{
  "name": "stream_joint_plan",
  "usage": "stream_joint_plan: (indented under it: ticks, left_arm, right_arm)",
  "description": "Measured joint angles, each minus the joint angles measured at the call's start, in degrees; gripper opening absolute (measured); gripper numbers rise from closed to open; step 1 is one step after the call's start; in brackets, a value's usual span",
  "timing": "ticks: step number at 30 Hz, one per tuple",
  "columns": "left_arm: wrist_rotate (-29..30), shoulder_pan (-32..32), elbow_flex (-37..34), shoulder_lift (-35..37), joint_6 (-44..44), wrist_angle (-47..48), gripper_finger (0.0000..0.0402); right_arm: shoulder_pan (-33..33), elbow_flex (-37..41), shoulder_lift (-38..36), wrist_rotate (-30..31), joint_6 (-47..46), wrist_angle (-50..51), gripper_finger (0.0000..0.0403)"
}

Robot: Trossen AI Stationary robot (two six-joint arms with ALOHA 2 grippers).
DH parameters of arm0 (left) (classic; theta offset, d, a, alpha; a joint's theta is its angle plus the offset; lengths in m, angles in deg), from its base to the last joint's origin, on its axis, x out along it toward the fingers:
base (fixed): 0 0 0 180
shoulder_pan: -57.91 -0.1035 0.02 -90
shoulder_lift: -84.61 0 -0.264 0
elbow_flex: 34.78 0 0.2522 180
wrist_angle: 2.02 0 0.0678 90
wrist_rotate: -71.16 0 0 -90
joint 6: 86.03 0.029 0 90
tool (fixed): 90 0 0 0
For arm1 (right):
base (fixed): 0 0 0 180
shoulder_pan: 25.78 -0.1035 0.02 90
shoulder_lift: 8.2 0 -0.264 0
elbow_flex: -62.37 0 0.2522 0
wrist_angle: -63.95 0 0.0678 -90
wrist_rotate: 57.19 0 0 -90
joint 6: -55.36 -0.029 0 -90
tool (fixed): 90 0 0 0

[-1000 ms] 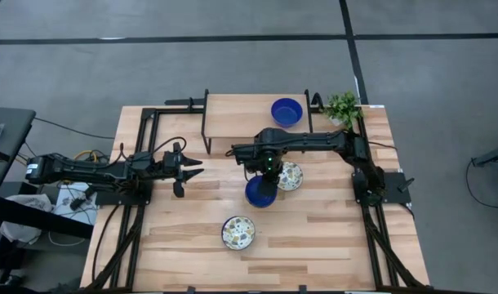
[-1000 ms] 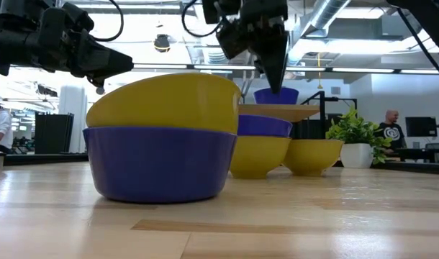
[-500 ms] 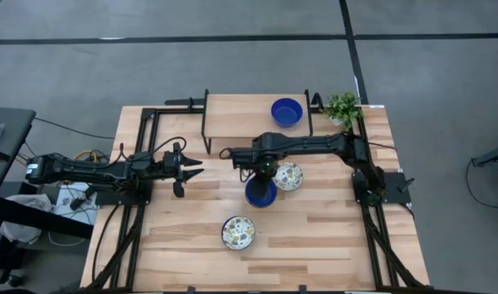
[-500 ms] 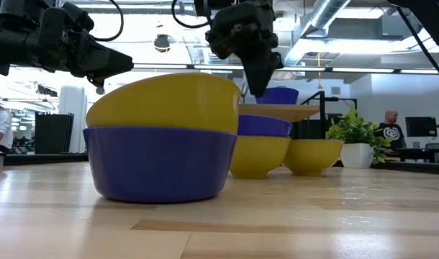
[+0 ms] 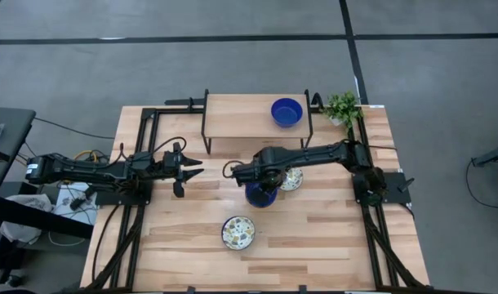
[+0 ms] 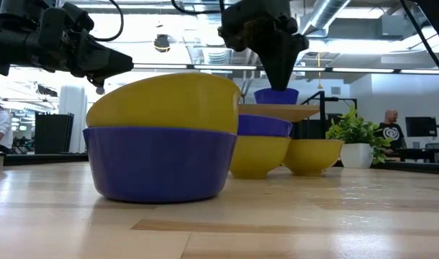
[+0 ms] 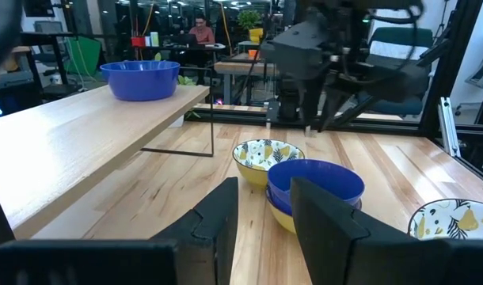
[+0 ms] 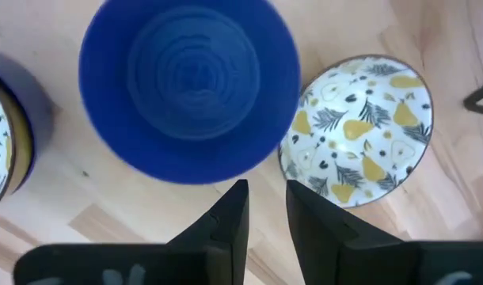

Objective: Pick & Place Mini bowls
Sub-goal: Stack the top blue bowl on top of the blue bowl on the shelf

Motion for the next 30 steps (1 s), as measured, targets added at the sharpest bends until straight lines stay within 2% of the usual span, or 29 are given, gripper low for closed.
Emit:
stream_joint_plan:
  ticks: [15,22,30]
  left_arm:
    - [0.00,0.00,0.00,0.00,-0.02,-0.02,0.0116]
    - [0.01,0.01,0.00,0.01,-0.02,-0.37,0.0116]
    - [0.02,0.00,0.00,0.01,-0.02,-0.84,0.0116]
  right_arm:
    - [-2.46,0.79,-0.57,3.25,-1.63,-0.02,0.0077]
    - [-2.50,15.03,-9.93,3.62,-8.30,-1.20,0.0077]
    - [-3.05,34.06,-23.00,2.97,-17.48,-12.89,0.0077]
